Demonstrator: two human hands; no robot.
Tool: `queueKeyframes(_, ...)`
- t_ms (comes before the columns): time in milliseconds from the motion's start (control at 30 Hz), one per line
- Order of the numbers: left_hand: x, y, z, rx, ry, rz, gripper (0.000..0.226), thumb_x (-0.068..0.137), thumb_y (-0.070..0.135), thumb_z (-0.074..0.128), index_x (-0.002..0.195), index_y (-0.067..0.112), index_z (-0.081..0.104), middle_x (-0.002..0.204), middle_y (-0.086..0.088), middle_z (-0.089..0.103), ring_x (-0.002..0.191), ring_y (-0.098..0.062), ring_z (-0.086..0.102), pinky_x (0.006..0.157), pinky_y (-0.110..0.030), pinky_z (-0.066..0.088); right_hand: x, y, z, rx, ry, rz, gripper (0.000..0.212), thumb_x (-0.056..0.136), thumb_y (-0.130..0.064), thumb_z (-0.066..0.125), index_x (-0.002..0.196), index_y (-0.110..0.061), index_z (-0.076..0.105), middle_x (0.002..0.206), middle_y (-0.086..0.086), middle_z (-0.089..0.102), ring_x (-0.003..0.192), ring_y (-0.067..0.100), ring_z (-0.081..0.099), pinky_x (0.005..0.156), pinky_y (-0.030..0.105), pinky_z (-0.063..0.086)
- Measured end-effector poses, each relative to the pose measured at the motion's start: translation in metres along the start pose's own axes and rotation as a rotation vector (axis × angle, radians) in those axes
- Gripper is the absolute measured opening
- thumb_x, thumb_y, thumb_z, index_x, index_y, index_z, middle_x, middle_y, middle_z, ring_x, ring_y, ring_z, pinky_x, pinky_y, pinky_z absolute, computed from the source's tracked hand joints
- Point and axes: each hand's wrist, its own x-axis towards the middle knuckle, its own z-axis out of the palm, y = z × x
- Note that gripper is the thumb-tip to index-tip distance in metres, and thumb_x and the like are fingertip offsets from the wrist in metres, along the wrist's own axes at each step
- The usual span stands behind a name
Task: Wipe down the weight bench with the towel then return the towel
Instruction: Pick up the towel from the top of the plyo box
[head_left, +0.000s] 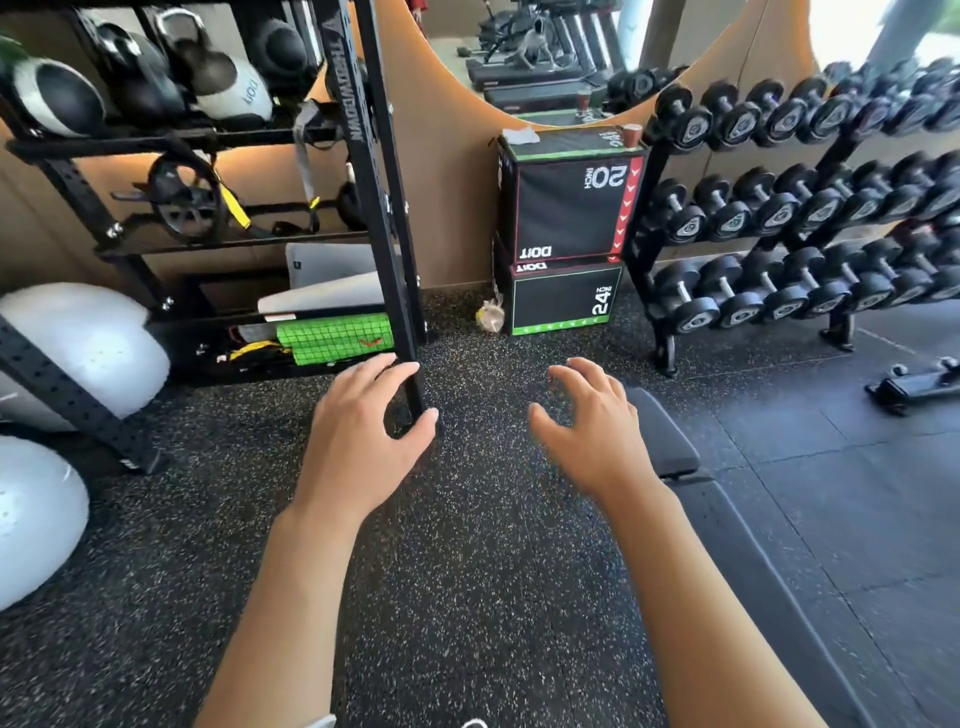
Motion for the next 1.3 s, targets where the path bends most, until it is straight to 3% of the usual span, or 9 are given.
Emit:
queueKeyframes(400, 0.084, -0.049, 0.013, -0.071, 0.002, -0.029, 0.058, 0.097, 0.052, 0.059, 0.150, 0.032, 0.051, 0.160, 0.007, 0.043, 0.149, -0.015, 0.032, 0.125, -0.049, 0.029, 0.095, -0.026, 0.025, -0.084, -0.003, -0.023, 0.063, 0.097, -0.054, 0.057, 0.154, -0.028, 0.046, 0.162, -0.007, 0.036, 0.150, 0.020, 0.028, 0.121, 0.054, 0.027)
queueKeyframes(1300, 0.420, -0.026, 0.139, -0.017, -0.035, 0.006, 0.057, 0.096, 0.051, 0.062, 0.149, 0.033, 0.052, 0.157, 0.011, 0.045, 0.148, -0.012, 0.034, 0.123, -0.048, 0.033, 0.426, 0.089, 0.019, -0.025, -0.006, 0.029, 0.064, 0.095, -0.056, 0.057, 0.152, -0.027, 0.048, 0.162, -0.005, 0.037, 0.150, 0.021, 0.029, 0.120, 0.055, 0.031)
